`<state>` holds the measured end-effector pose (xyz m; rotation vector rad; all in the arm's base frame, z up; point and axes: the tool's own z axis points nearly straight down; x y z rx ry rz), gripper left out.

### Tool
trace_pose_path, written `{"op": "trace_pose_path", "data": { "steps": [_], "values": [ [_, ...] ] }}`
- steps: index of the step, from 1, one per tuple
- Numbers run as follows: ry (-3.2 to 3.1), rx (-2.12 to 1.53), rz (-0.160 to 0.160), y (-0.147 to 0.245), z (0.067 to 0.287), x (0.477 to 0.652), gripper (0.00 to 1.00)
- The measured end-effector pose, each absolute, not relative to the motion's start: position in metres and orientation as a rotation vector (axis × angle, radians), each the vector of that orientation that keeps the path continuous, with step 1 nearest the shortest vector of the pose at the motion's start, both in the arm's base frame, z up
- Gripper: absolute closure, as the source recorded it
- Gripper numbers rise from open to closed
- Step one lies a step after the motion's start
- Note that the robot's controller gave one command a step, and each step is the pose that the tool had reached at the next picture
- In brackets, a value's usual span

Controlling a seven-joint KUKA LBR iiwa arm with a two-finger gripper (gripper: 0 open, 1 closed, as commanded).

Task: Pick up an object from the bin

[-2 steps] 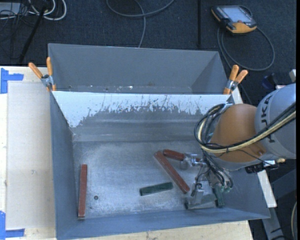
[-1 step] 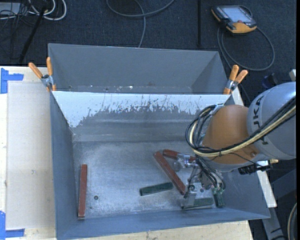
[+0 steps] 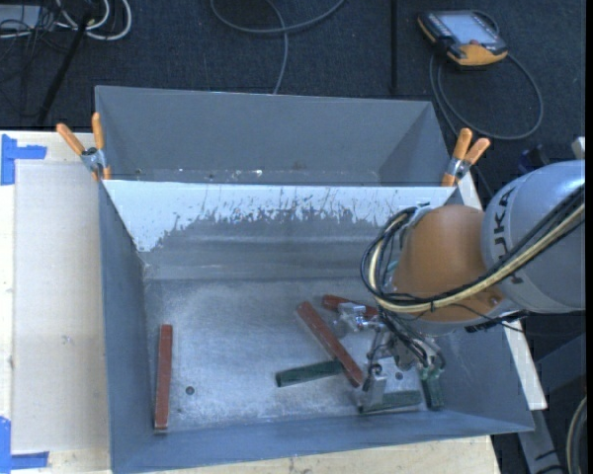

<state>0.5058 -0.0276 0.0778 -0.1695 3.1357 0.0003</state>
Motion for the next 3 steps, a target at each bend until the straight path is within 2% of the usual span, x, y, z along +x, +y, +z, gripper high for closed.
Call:
{"op": "trace_pose_path", "data": {
  "steps": [1, 2, 3],
  "values": [
    [3.135, 0.242, 0.000, 0.028, 0.069, 0.498, 1.00],
    [3.135, 0.241, 0.000, 0.028, 0.069, 0.498, 1.00],
    [3.131, 0.265, -0.001, 0.044, 0.202, 0.500, 1.00]
  ]
}}
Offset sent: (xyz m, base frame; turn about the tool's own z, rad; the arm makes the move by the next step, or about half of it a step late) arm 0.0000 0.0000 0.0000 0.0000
